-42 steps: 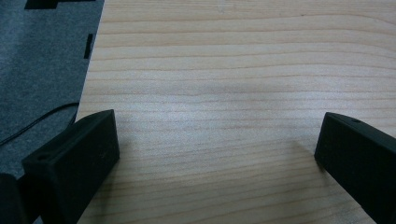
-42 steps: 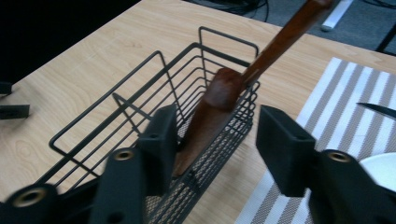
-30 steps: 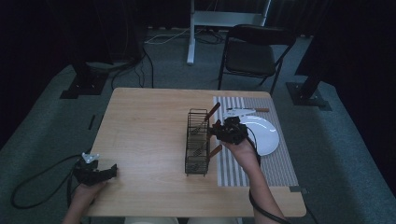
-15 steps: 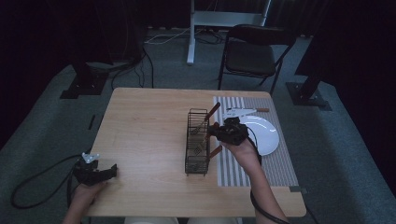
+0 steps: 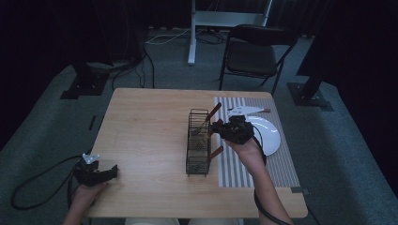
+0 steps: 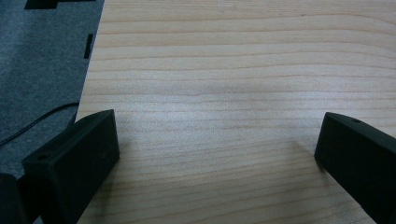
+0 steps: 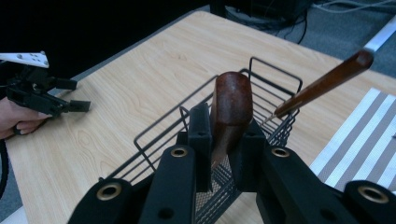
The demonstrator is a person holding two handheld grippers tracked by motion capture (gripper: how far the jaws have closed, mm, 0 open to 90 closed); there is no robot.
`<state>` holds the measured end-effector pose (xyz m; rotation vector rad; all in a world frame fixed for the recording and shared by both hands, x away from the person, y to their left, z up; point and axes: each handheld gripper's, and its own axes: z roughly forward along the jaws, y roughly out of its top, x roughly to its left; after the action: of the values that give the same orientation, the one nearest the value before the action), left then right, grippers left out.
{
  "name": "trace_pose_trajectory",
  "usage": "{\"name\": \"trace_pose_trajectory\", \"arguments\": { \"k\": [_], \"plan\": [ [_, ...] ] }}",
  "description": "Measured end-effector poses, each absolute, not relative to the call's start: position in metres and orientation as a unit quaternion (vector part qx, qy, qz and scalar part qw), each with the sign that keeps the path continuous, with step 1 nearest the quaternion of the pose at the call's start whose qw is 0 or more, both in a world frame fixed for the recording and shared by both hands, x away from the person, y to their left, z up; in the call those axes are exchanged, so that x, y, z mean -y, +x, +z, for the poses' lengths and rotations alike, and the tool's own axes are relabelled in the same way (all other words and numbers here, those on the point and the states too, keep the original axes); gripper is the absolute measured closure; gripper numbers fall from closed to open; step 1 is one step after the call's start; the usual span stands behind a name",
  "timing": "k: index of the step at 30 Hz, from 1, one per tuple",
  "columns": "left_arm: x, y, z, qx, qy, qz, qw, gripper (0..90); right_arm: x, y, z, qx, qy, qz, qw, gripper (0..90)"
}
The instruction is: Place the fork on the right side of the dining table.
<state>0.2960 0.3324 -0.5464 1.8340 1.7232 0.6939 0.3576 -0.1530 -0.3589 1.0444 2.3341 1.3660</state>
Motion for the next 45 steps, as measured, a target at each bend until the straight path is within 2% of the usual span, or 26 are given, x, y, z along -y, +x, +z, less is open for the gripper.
{"name": "trace_pose_trajectory", "arguments": {
  "k": [20, 32, 38, 45],
  "plan": [
    [-0.332, 0.296, -0.546, -0.637, 0.678, 0.256, 0.262, 0.2, 0.163, 0.329, -0.313, -0.783, 0.330, 0.506, 0.149, 81.0],
    [-0.332, 0.296, -0.546, -0.637, 0.678, 0.256, 0.262, 0.2, 0.189, 0.318, -0.295, -0.770, 0.344, 0.507, 0.179, 81.0],
    [-0.332, 0.296, -0.546, -0.637, 0.679, 0.256, 0.262, 0.2, 0.211, 0.316, -0.297, -0.759, 0.366, 0.503, 0.190, 81.0],
    [-0.332, 0.296, -0.546, -0.637, 0.678, 0.256, 0.262, 0.2, 0.236, 0.312, -0.316, -0.751, 0.396, 0.492, 0.192, 81.0]
  ]
}}
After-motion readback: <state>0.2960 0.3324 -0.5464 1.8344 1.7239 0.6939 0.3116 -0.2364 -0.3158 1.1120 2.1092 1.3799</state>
